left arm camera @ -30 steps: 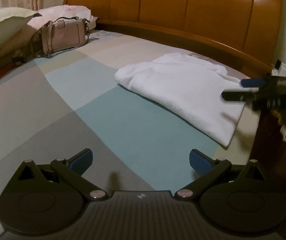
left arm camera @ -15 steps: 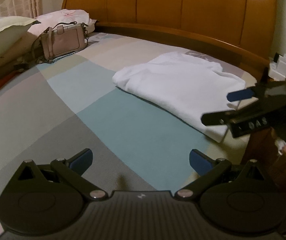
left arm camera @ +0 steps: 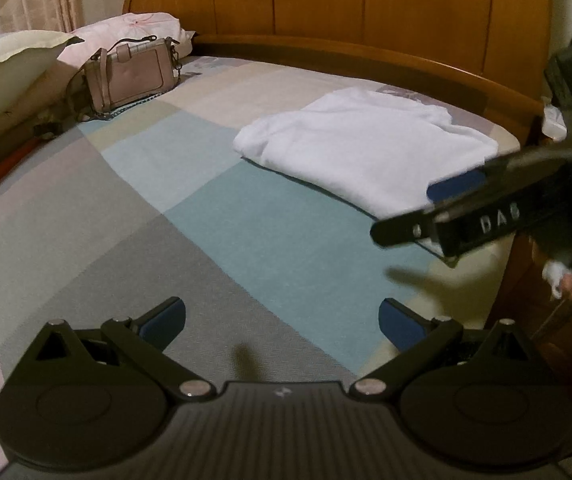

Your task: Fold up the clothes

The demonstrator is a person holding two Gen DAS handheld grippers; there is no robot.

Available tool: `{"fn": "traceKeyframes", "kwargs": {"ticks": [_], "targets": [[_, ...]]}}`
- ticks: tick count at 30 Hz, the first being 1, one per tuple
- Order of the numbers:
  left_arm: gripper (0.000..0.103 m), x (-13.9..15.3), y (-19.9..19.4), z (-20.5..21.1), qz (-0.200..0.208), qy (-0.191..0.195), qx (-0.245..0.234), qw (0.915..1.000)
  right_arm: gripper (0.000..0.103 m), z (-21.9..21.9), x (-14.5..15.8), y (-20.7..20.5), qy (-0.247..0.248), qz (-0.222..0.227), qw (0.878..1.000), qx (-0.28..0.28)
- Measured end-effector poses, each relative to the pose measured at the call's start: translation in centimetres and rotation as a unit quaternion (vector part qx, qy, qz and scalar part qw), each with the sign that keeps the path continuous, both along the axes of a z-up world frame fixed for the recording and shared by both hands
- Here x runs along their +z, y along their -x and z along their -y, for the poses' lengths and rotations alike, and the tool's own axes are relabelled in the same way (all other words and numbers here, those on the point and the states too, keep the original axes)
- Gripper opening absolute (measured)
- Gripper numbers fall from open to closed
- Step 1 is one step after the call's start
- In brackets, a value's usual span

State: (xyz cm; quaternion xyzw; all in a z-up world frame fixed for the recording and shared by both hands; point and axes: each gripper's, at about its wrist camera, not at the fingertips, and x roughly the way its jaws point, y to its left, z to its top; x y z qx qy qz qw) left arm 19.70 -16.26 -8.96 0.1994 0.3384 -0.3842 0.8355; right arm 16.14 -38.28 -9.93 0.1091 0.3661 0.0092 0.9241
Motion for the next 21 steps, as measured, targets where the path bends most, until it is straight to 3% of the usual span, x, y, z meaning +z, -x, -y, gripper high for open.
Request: {"fn": "traceKeyframes", "kwargs": {"ticks": [4, 7, 13, 21], "targets": [[0.102, -0.1, -0.1, -0.2, -0.002, 0.005, -0.001, 1.0000, 0.103, 0.7, 1.5, -1.4, 0.064, 0.035, 0.997, -0.029], [0.102, -0.2, -0.1, -0.4, -0.002, 0.004, -0.002, 1.0000, 0.103, 1.9, 0.8, -2.8, 0.091, 0.040, 0.994, -0.050], [0.102, -0.4, -0.3, -0.6, -0.002, 0.006, -0.005, 1.0000, 0.103, 5.2, -1.8, -5.4, 0.074, 0.022, 0.994, -0.081], [0.102, -0.4, -0.5, -0.8, -0.004, 0.010, -0.001, 0.9999, 0.103, 5.1, -0.3, -6.8, 0.084, 0.050, 0.992, -0.079]]}}
